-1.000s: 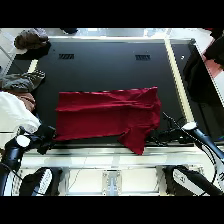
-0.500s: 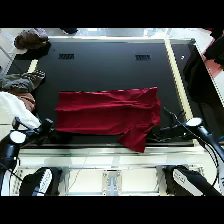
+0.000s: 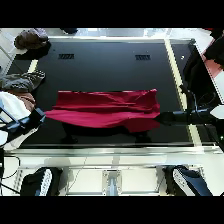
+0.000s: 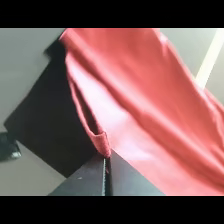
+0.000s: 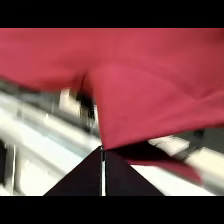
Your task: Fold the shirts.
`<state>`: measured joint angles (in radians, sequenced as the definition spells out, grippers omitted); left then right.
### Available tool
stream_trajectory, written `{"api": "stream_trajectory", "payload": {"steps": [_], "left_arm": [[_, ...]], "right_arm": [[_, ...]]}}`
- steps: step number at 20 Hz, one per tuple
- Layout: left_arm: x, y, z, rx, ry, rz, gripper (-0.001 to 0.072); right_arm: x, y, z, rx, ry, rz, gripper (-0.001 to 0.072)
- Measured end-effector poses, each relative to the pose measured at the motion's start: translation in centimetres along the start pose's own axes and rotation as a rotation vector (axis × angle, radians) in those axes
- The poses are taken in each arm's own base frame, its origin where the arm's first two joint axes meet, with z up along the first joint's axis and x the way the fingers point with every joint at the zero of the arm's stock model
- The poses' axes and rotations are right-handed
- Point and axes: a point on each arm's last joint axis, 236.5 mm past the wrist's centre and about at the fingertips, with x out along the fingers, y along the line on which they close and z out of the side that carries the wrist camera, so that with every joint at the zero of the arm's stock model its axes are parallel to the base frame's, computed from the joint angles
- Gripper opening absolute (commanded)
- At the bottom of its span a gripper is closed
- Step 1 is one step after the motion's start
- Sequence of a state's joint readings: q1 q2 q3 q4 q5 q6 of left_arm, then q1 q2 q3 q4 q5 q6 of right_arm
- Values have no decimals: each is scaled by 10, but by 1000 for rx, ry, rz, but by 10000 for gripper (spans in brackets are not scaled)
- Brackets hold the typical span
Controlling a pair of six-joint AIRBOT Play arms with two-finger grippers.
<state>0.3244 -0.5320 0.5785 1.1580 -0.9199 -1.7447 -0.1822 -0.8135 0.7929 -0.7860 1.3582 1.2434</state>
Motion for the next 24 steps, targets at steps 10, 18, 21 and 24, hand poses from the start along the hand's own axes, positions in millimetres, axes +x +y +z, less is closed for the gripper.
{"api": "stream_trajectory", "payload": {"steps": [10, 18, 21, 24], "left_arm": [[124, -49, 87, 373, 128, 86, 9], [195, -15, 77, 655, 254, 336, 11], [207, -7, 69, 690, 285, 369, 14], [212, -6, 65, 705, 298, 377, 544]], "right_arm": [[45, -76, 117, 83, -94, -110, 6], [111, -122, 163, 101, -75, -147, 6], [132, -131, 165, 93, -67, -167, 10], [138, -134, 169, 82, -73, -180, 100]]}}
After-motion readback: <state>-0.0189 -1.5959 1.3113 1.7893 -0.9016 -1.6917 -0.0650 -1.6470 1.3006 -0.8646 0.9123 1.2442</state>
